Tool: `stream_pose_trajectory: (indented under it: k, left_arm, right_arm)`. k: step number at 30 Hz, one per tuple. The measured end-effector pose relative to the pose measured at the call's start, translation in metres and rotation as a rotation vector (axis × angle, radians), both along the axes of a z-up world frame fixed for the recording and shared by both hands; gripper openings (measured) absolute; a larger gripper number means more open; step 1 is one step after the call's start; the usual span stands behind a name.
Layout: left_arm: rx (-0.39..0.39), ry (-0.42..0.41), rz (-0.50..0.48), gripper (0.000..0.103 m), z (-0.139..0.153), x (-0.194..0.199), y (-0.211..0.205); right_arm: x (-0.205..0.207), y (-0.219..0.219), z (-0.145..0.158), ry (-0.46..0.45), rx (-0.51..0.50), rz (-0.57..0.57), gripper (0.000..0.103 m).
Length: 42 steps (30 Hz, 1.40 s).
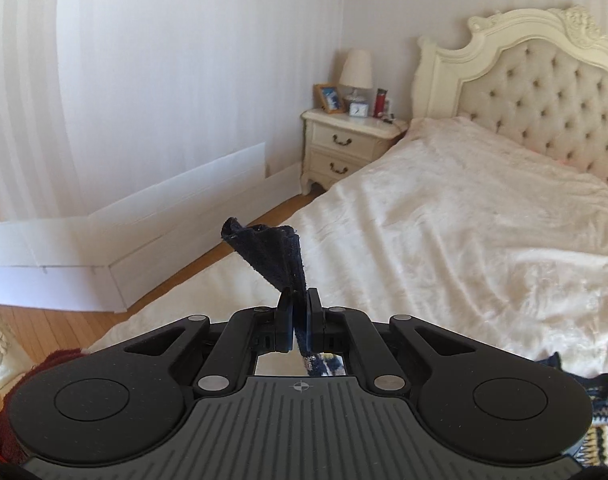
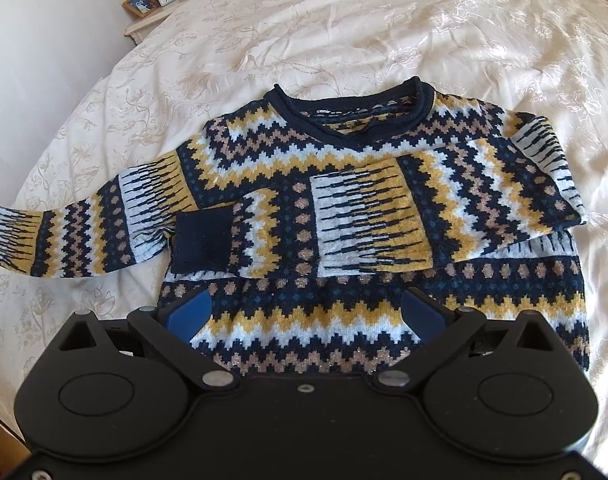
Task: Fold small clothes
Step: 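Lift the held sleeve and lay it across the sweater body, open left gripper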
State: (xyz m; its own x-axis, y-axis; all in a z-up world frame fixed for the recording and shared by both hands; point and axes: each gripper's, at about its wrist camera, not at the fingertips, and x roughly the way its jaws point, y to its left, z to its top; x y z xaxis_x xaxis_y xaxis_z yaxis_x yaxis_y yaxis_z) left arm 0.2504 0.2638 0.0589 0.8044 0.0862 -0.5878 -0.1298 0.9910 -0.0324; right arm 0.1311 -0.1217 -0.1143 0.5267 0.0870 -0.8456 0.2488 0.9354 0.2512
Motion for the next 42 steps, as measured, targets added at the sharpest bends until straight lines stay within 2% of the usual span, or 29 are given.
stream_pose_trajectory:
  k: [6,12,18,23,28,32,34,38,40,42]
  left_arm:
    - [-0.036,-0.058,-0.11,0.005,0.025,-0.006,-0.065]
    - [-0.047,-0.077,-0.249,0.005,0.024,-0.01,-0.144]
    - [-0.092,-0.027,-0.351,0.006,-0.009,-0.017,-0.224]
    - [-0.121,0.055,-0.414,0.006,-0.045,-0.026,-0.287]
    - [-0.129,0.14,-0.473,0.007,-0.083,-0.031,-0.332]
    - [-0.075,0.18,-0.523,0.01,-0.103,-0.039,-0.36]
    - [-0.031,0.189,-0.557,0.025,-0.106,-0.044,-0.371]
    - [0.046,0.167,-0.629,0.031,-0.106,-0.061,-0.381]
    - [0.093,0.166,-0.649,0.038,-0.11,-0.068,-0.387]
    - [0.134,0.172,-0.658,0.039,-0.113,-0.074,-0.378]
  right_arm:
    - [-0.018,-0.032,0.0,-0.014,0.03,-0.01,0.101]
    - [-0.04,-0.075,0.002,-0.028,0.045,-0.038,0.101]
    - [-0.057,-0.119,0.002,-0.037,0.06,-0.073,0.101]
    - [-0.069,-0.15,0.002,-0.042,0.069,-0.093,0.101]
    - [-0.077,-0.173,0.002,-0.042,0.075,-0.109,0.101]
    - [-0.079,-0.182,0.002,-0.041,0.079,-0.109,0.101]
    - [-0.079,-0.184,0.002,-0.044,0.077,-0.107,0.101]
    - [-0.077,-0.182,-0.001,-0.041,0.079,-0.114,0.101]
    - [-0.075,-0.18,-0.003,-0.034,0.085,-0.12,0.101]
    - [-0.072,-0.176,-0.003,-0.036,0.084,-0.116,0.101]
